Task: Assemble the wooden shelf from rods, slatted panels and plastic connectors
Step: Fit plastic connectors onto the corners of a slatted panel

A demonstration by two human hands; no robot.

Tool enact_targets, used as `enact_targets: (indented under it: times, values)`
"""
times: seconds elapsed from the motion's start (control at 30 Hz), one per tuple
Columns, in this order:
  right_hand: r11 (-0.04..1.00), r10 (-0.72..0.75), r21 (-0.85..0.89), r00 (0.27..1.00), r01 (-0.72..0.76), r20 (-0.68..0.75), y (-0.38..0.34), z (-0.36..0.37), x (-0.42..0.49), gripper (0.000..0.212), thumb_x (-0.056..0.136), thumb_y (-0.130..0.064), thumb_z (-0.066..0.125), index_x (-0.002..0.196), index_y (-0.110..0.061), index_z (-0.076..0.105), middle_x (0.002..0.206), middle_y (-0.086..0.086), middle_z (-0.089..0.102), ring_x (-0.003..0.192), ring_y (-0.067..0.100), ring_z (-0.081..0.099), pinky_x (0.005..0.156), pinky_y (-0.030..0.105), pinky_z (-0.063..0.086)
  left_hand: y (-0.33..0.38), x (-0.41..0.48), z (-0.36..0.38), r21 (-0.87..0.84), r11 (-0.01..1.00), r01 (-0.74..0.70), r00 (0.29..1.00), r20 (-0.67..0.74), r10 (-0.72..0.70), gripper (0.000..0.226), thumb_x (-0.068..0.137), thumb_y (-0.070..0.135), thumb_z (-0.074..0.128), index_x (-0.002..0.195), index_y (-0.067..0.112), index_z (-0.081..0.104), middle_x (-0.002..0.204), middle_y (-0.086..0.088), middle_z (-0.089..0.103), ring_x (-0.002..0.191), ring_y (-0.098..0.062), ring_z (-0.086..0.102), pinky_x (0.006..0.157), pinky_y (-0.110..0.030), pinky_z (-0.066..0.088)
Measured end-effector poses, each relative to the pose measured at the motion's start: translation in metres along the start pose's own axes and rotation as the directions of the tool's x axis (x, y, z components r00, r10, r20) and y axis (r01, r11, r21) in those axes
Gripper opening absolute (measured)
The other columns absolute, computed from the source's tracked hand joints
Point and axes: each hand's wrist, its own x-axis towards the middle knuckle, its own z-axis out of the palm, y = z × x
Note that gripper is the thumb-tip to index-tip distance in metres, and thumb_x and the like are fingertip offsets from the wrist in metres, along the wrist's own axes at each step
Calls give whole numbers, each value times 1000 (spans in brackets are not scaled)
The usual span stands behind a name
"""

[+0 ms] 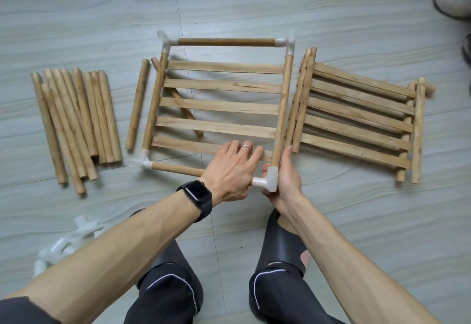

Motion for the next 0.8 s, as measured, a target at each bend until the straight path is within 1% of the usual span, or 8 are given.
enact_targets:
  times: [0.13, 0.27, 0.4, 0.47, 0.5, 0.57, 0.67, 0.8]
  values:
    - [997, 44, 65, 999, -43, -26, 1, 6, 1, 88, 91, -80, 38, 89, 1, 73, 52, 1, 63, 37, 14, 53, 36, 21, 36, -4, 1, 2, 14, 1000, 25, 1000, -6, -25, 76, 74, 27, 60, 143, 12, 31, 125, -12, 48, 100, -31, 49, 91, -41, 44]
    - [975, 144, 176, 989, -135, -38, -1, 10, -3, 85, 94, -76, 38, 106, 1, 72, 51, -1, 64, 36, 13, 52, 37, 19, 36, -2, -1, 8, -20, 999, 40, 999, 15, -40, 82, 76, 30, 58, 149, 11, 25, 133, -13, 47, 110, -32, 48, 97, -39, 42]
    - [970, 180, 174, 983, -170, -39, -5, 8, -7, 75, 95, -72, 40, 119, -6, 64, 72, 2, 77, 51, 15, 66, 39, 20, 40, -3, 0, 15, -76, 995, 57, 998, 19, -56, 86, 78, 34, 57, 154, 13, 21, 144, -14, 42, 125, -34, 42, 107, -40, 34]
    - [956, 219, 200, 976, -213, -11, -8, 8, -6, 69, 98, -68, 39, 122, -8, 61, 81, 2, 78, 73, 14, 74, 48, 25, 49, -2, 1, 18, -87, 994, 66, 998, 17, -64, 87, 81, 35, 56, 156, 13, 18, 149, -16, 38, 133, -35, 37, 113, -42, 31]
    - [945, 249, 214, 968, -247, 18, -10, 8, -5, 68, 100, -66, 36, 125, -9, 61, 85, 2, 78, 89, 15, 74, 60, 30, 55, 0, 2, 20, -78, 995, 69, 997, 23, -68, 87, 83, 34, 56, 157, 13, 15, 152, -17, 35, 137, -35, 35, 115, -43, 29]
    - [924, 303, 211, 947, -320, 108, -13, 10, -3, 69, 104, -63, 27, 129, -9, 63, 96, 2, 77, 115, 16, 67, 88, 30, 52, 5, 2, 25, -44, 995, 90, 995, 47, -88, 88, 86, 31, 57, 158, 13, 10, 156, -18, 30, 142, -37, 28, 117, -46, 27]
    - [919, 314, 180, 927, -351, 204, -16, 12, -5, 56, 106, -53, 37, 132, -10, 62, 112, 6, 76, 98, 19, 69, 78, 26, 49, 7, 5, 26, -67, 985, 160, 985, 71, -155, 91, 88, 29, 60, 159, 13, 5, 159, -17, 26, 148, -36, 21, 118, -50, 25]
    - [947, 234, 154, 932, -283, 277, -8, 9, -11, 42, 95, -44, 62, 123, -13, 68, 112, 10, 76, 102, 23, 74, 95, 34, 52, 4, 11, 29, -130, 976, 176, 980, 122, -160, 94, 88, 33, 62, 160, 11, 6, 162, -18, 22, 151, -38, 16, 120, -53, 22]
